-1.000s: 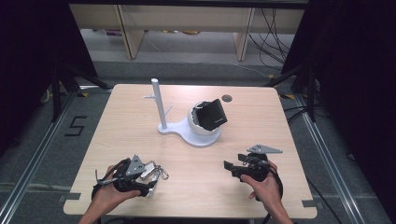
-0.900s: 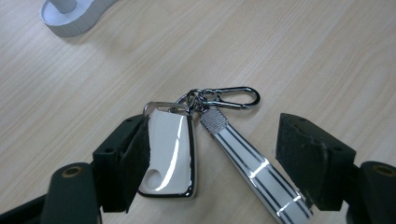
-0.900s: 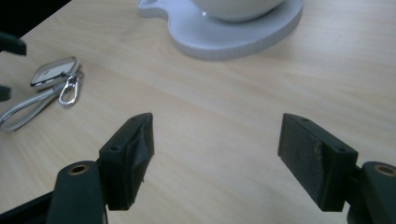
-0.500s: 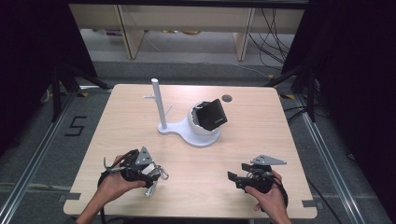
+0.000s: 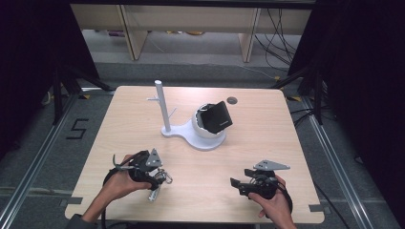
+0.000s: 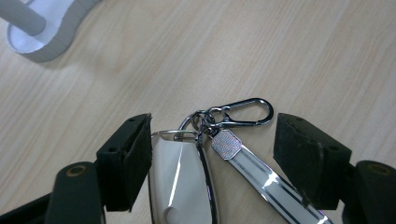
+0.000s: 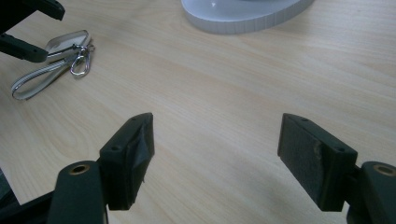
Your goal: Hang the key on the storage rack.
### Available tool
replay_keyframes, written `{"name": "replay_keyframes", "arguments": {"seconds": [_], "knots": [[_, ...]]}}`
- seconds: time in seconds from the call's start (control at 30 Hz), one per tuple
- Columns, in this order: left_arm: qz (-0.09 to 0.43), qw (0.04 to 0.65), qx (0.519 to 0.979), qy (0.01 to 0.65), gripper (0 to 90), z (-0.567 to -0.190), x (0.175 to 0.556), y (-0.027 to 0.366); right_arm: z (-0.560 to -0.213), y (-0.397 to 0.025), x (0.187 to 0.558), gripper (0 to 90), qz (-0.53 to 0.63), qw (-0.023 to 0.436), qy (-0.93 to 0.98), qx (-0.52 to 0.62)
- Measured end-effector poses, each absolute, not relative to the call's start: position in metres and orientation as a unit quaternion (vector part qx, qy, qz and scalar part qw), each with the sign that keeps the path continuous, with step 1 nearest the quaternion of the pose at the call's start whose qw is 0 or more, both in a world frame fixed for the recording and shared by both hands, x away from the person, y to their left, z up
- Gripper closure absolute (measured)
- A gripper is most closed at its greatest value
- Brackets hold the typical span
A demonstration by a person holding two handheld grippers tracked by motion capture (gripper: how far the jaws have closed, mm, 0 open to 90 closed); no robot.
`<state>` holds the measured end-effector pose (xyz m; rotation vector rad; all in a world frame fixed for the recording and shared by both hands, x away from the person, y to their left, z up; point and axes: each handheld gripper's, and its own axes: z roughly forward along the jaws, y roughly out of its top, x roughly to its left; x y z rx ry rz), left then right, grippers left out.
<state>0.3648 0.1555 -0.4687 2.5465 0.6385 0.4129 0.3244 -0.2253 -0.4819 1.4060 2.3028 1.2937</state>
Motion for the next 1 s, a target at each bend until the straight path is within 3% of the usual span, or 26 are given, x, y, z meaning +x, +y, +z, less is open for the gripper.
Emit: {"name": "replay_keyframes", "arguments": {"seconds": [0.03, 0.37, 1.0], "knots": [[0.151, 0.238, 0.931, 0.234, 27.8, -0.470, 0.365, 0.154, -0.482, -0.227, 0.327, 28.2, 0.423, 0.095, 0.780, 0.451], [0.149, 0.190, 0.947, 0.213, 32.1, -0.475, 0.366, 0.142, -0.483, -0.223, 0.326, 28.2, 0.429, 0.083, 0.781, 0.446], [0.142, 0.170, 0.955, 0.200, 32.2, -0.487, 0.377, 0.126, -0.482, -0.222, 0.325, 28.5, 0.423, 0.089, 0.788, 0.439]]}}
